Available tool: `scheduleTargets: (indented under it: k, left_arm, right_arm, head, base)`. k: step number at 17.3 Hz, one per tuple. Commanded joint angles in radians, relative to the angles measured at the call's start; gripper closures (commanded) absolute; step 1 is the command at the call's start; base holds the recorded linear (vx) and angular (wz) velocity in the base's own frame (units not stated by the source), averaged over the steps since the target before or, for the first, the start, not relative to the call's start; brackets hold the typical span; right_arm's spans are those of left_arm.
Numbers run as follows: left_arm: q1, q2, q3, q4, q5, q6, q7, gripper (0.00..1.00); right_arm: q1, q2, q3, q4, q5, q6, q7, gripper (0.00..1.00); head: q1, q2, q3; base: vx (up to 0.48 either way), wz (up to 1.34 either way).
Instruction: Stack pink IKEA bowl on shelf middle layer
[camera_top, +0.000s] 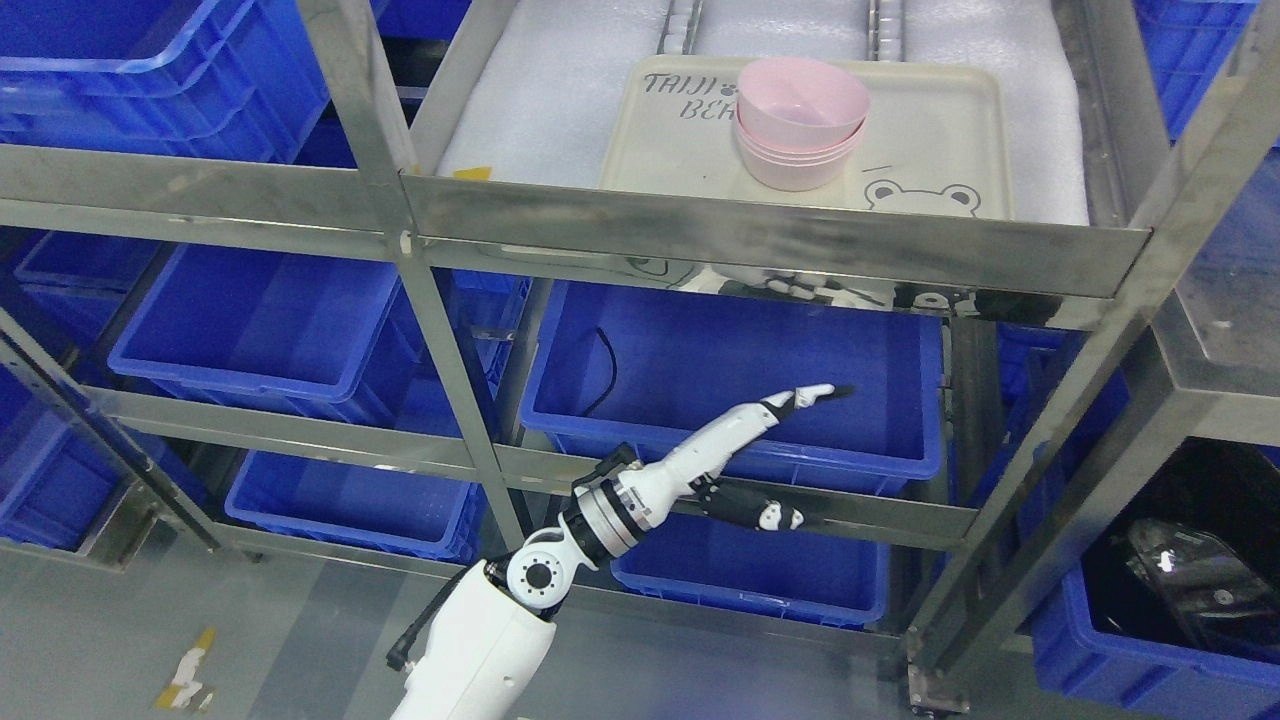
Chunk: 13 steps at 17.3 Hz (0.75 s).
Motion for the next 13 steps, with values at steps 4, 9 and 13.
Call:
scheduleTargets:
  k: [4, 9, 13]
  left_arm:
    - [0.060, 0.017, 0.240, 0.188, 0.165, 0.126, 0.183, 0.01]
    - [0.058, 0.017, 0.328, 0.180, 0.191, 0.179, 0.181, 0.01]
    - [0.060, 0.017, 0.348, 0.140, 0.191, 0.168, 0.177, 0.00]
  right_arm:
    - [0.023, -0.018, 0.000, -0.017, 0.000, 0.000, 0.000, 0.00]
    - [0.023, -0.018, 0.000, -0.017, 0.000, 0.000, 0.000, 0.00]
    - [0.023, -0.018, 0.000, -0.017, 0.000, 0.000, 0.000, 0.00]
  head:
    - [0.0000, 0.000, 0.000]
    - [0.0000, 0.000, 0.000]
    - [0.0000, 0.000, 0.000]
  base:
    - [0.012, -0.34]
    - [0.013, -0.21]
    - [0.002, -0.02]
